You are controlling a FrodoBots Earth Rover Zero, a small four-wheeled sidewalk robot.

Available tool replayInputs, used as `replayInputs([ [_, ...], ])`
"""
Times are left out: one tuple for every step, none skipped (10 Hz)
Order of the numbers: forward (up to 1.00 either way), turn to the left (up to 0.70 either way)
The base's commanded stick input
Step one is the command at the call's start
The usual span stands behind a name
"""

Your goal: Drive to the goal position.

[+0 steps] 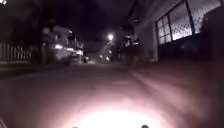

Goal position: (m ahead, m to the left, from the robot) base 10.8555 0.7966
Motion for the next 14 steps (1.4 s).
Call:
replayInputs([
  [0.7,0.0],
  [0.7,0.0],
  [0.7,0.0],
  [0.7,0.0],
  [0.7,0.0],
  [0.7,0.0],
  [0.7,0.0],
  [0.7,0.0],
  [0.7,0.0],
  [0.7,0.0],
  [0.7,0.0],
  [0.7,0.0],
  [0.7,0.0],
  [0.7,0.0],
])
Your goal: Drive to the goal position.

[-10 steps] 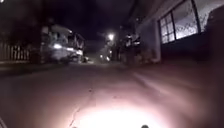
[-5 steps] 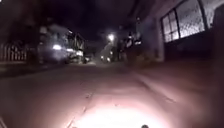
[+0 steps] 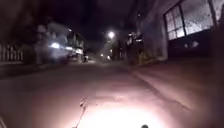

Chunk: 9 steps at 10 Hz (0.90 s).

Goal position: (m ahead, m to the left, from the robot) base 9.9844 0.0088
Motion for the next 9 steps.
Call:
replayInputs([
  [0.7,0.0],
  [0.7,0.0],
  [0.7,0.0],
  [0.7,0.0],
  [0.7,0.0],
  [0.7,0.0],
  [0.7,0.0],
  [0.7,0.0],
  [0.7,0.0],
])
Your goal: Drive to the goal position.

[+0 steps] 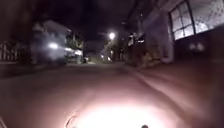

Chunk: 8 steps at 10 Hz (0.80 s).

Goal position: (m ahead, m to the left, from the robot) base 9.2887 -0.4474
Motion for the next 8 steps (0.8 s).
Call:
replayInputs([
  [0.7,0.0],
  [0.7,0.0],
  [0.7,0.0],
  [0.7,0.0],
  [0.7,0.0],
  [0.7,0.0],
  [0.7,0.0],
  [0.7,0.0],
])
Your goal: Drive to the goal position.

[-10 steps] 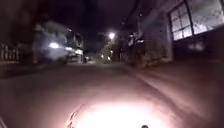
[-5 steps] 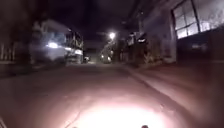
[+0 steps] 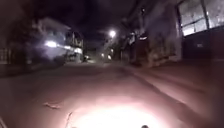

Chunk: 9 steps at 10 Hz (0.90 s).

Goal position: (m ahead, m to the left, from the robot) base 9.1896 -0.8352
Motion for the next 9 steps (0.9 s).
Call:
replayInputs([
  [0.7,0.0],
  [0.7,0.0],
  [0.7,0.0],
  [0.7,0.0],
  [0.7,0.0],
  [0.7,0.0],
  [0.7,0.0],
  [0.7,0.0],
  [0.7,0.0],
])
